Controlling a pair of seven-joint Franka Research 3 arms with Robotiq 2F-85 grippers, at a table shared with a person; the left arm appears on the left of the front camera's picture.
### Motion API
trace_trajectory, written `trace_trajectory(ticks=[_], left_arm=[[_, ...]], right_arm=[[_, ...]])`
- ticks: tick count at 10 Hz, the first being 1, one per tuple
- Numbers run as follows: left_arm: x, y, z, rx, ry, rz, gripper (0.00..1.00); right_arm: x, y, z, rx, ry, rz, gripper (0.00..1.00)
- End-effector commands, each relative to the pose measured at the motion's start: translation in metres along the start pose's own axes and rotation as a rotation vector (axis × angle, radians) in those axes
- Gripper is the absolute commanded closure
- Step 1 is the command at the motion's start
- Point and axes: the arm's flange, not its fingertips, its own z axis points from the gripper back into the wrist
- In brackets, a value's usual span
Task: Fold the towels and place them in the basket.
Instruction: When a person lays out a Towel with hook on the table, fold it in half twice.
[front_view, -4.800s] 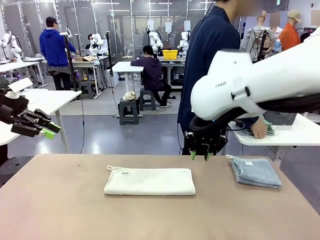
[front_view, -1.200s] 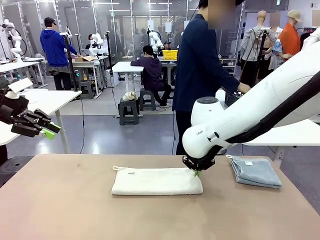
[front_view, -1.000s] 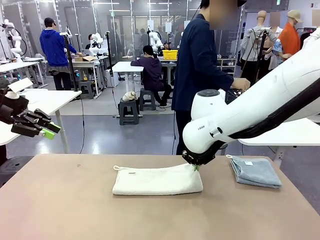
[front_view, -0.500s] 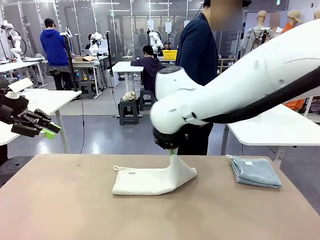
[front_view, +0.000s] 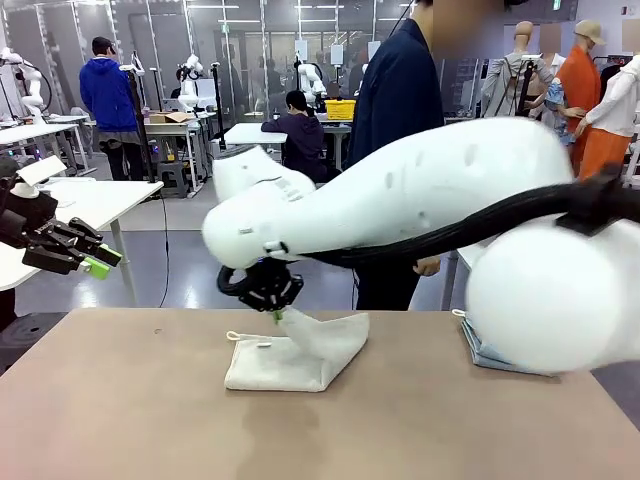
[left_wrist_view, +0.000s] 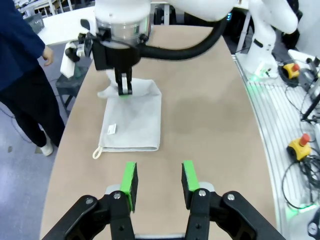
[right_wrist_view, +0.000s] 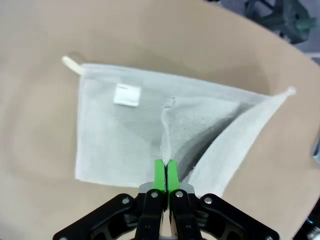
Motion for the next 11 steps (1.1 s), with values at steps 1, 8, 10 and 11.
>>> trace_trajectory(ticks=[1,8,10,11], left_arm=[[0.000,-0.001,0.001,-0.001,-0.003,-0.006,0.53],[0.000,-0.001,0.001,-0.001,-0.003,-0.006,0.53],[0.000,-0.001,0.001,-0.001,-0.003,-0.006,0.53],[0.000,-0.001,0.001,-0.001,-0.003,-0.006,0.53]], right_arm=[[0.019,0.026,0.002,-0.029,0.044,-0.006,1.00],[-0.011,-0.045,0.027,-0.049,-0.018,-0.181,1.00],[-0.049,-0.111,0.028,-0.079,0.022,-0.360,1.00],[-0.071,-0.139,0.019,-0.089,0.071,-0.447,1.00]])
